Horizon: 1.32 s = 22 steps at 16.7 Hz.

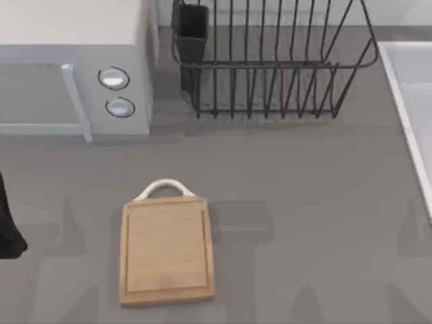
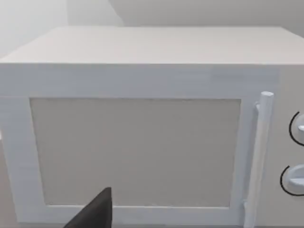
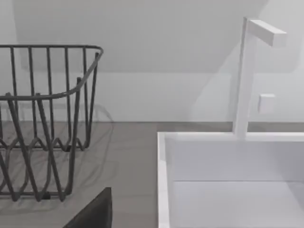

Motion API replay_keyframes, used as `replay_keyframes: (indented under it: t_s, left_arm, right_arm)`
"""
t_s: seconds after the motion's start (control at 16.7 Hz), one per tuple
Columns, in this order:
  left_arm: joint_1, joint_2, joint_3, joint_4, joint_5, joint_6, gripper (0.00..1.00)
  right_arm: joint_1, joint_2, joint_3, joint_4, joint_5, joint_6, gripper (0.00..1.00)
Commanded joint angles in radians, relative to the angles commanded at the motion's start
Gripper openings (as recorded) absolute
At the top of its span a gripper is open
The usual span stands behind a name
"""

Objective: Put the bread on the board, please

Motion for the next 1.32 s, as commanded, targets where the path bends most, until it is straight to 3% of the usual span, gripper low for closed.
replay_keyframes:
  t_s: [0.24,0.48,1.32]
  left_arm:
    - [0.007,0.031,0.029,-0.022,-0.001,0.025,1.00]
    - [0.042,0.218,0.193,-0.141,-0.004,0.166,1.00]
    - [0.226,1.540,1.062,-0.857,-0.002,0.960,1.00]
  right_arm:
    - [0.000,0.000,0.000,0.000,0.000,0.000,1.00]
    - [0.000,0.000,0.000,0.000,0.000,0.000,1.00]
    - [0.000,0.000,0.000,0.000,0.000,0.000,1.00]
